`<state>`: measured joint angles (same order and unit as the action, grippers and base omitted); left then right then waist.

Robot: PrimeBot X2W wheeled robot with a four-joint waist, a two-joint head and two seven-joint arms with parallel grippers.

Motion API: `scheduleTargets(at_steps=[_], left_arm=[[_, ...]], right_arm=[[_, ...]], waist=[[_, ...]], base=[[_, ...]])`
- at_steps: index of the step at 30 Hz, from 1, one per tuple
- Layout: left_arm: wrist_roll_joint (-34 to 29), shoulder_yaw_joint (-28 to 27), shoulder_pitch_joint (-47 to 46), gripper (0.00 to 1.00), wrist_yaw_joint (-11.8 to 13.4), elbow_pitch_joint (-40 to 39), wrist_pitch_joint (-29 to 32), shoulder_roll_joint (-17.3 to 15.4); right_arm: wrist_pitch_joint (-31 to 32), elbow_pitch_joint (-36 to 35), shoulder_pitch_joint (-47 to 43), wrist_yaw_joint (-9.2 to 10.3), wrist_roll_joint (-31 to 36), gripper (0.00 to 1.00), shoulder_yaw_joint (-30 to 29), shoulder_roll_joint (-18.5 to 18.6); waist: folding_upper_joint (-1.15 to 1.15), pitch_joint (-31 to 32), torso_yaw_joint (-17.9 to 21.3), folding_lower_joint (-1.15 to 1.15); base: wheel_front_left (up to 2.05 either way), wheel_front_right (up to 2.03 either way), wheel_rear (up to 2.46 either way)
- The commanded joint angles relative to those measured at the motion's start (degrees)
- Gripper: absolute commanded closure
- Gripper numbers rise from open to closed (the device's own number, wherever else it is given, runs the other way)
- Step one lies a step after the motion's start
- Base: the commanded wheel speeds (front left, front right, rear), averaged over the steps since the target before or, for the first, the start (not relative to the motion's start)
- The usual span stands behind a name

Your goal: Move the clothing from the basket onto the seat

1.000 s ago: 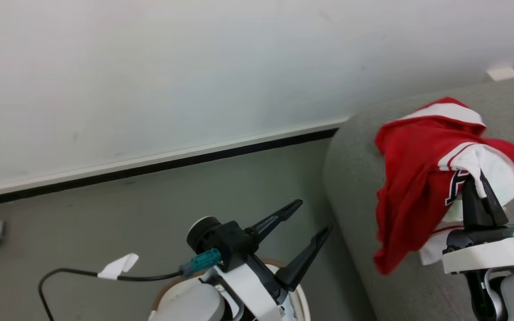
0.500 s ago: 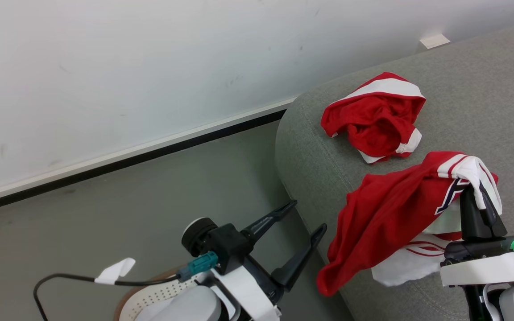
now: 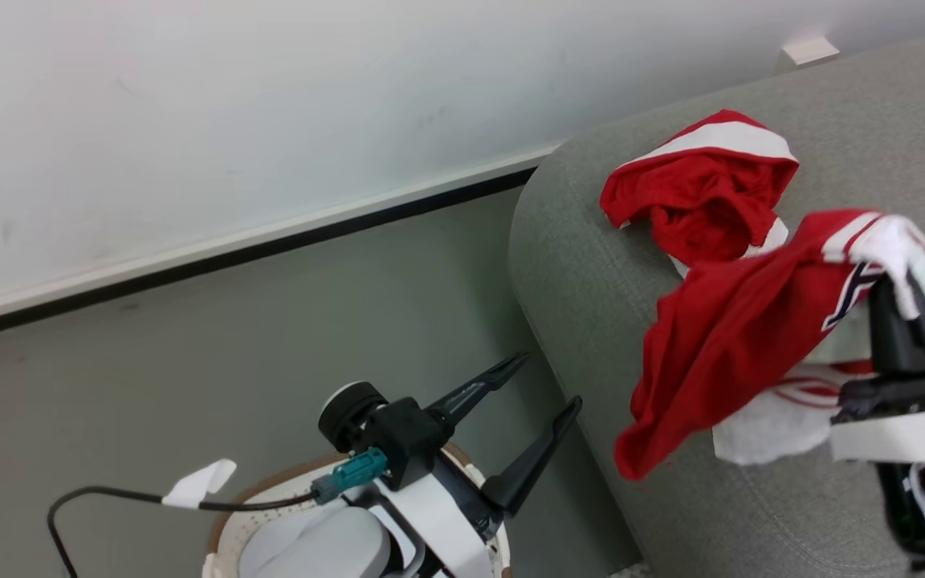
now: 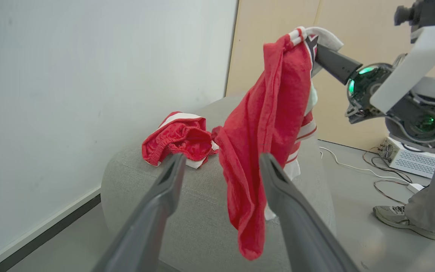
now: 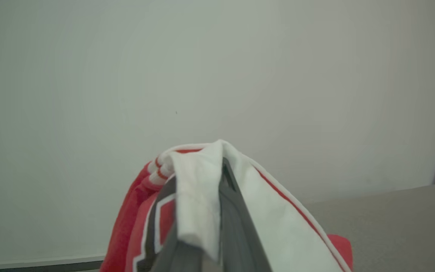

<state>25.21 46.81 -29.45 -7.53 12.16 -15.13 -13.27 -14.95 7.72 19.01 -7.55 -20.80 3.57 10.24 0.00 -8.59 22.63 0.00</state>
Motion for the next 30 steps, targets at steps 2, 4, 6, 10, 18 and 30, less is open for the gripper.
scheduleTargets(at_steps=[2, 4, 6, 10, 18, 30], left_arm=[[-0.39, 0.30, -0.96, 0.00, 0.05, -0.70, -0.01, -0.89], [-0.35, 0.46, -1.15, 0.00, 0.05, -0.85, -0.01, -1.31], [-0.26, 0.66, -1.79, 0.00, 0.05, -1.17, -0.01, -2.15], [0.13, 0.92, -3.32, 0.00, 0.04, -2.38, 0.01, -3.96], [0.88, 0.19, -6.48, 0.00, 0.03, -5.00, 0.39, -8.64], [1.68, -1.64, -8.90, 0.00, 0.03, -6.34, 0.04, -10.60]], right_arm=[[-0.13, 0.07, 3.28, 0.13, -0.35, 1.00, -1.26, 2.00], [-0.13, 0.46, 4.51, 0.13, -0.34, 1.00, -1.72, 2.92], [-0.08, 1.23, 7.08, 0.13, -0.89, 1.00, -2.69, 4.45], [1.49, 3.23, 12.05, 0.13, -1.62, 1.00, -6.01, 8.06], [5.39, 9.98, 20.29, 0.14, -1.13, 1.00, -12.68, 14.55], [18.46, 30.25, 25.08, 0.14, 6.67, 1.00, -8.44, 19.04]], waist=[[0.00, -2.36, -0.84, 0.00], [0.00, -3.16, -1.07, 0.00], [0.00, -5.11, -1.58, 0.00], [0.00, -9.53, -2.91, 0.00], [0.00, -18.80, -6.19, 0.00], [0.00, -24.13, -10.18, 0.00]], base=[[0.00, 0.00, 0.00], [0.00, 0.00, 0.00], [0.00, 0.00, 0.00], [0.00, 0.00, 0.00], [0.00, 0.00, 0.00], [0.00, 0.00, 0.00]])
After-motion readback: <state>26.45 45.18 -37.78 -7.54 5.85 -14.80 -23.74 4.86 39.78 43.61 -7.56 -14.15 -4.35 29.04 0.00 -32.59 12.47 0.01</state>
